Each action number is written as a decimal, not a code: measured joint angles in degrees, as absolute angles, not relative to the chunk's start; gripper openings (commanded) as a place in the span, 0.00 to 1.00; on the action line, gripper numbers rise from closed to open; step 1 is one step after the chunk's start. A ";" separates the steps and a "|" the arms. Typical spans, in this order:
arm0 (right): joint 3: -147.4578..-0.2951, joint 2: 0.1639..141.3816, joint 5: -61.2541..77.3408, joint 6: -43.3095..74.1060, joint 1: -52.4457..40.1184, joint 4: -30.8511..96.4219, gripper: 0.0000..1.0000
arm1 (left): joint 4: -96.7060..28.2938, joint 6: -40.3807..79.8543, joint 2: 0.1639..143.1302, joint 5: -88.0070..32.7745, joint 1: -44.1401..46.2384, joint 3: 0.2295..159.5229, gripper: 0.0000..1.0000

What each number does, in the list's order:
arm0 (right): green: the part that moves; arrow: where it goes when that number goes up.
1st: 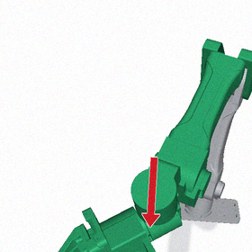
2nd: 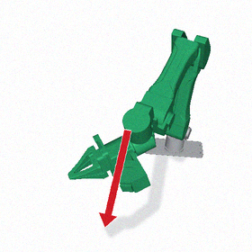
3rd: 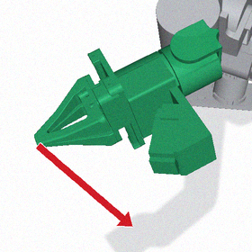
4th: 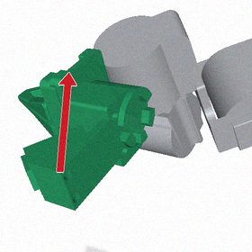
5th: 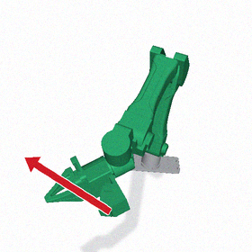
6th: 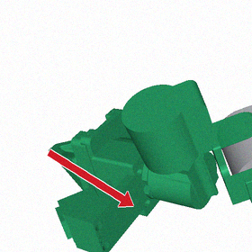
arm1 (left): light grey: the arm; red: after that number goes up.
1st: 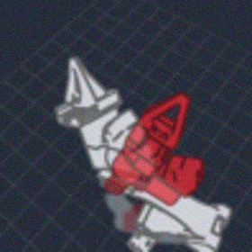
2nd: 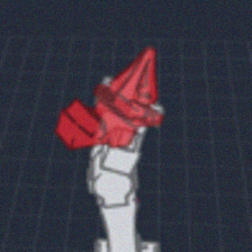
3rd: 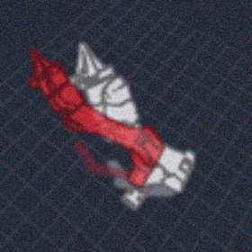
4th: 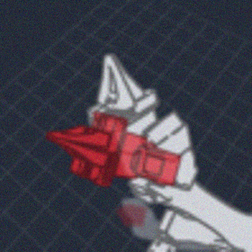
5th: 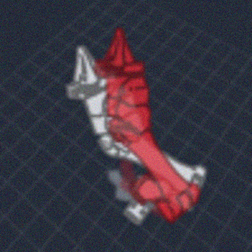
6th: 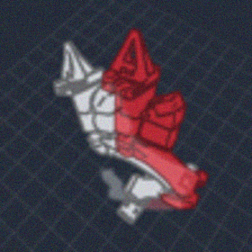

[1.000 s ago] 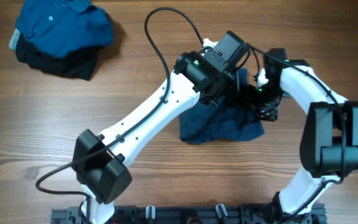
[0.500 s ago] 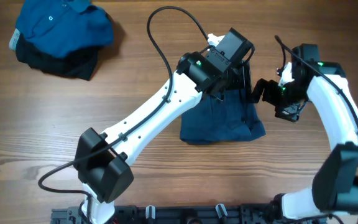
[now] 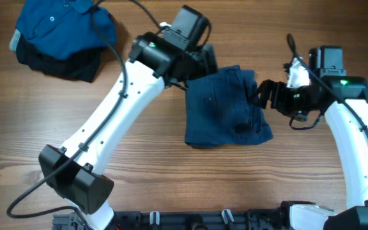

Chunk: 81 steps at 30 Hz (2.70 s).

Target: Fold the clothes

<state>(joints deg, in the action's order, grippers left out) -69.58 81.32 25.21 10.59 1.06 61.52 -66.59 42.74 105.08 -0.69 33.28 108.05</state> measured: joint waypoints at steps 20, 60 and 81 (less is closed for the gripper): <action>-68.58 98.30 49.19 8.43 -17.21 33.71 0.04 | -80.62 42.74 105.10 1.85 17.52 108.07 1.00; -62.06 96.73 49.60 -4.71 -3.49 48.75 0.20 | -81.84 42.74 105.10 3.18 17.52 108.07 1.00; -45.06 103.90 58.11 10.37 -3.49 22.17 0.13 | -81.84 42.74 105.10 2.48 17.52 108.07 1.00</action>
<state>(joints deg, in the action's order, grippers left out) -45.06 103.90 58.11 10.37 -3.49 22.17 -81.84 42.74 105.10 2.48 17.52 108.07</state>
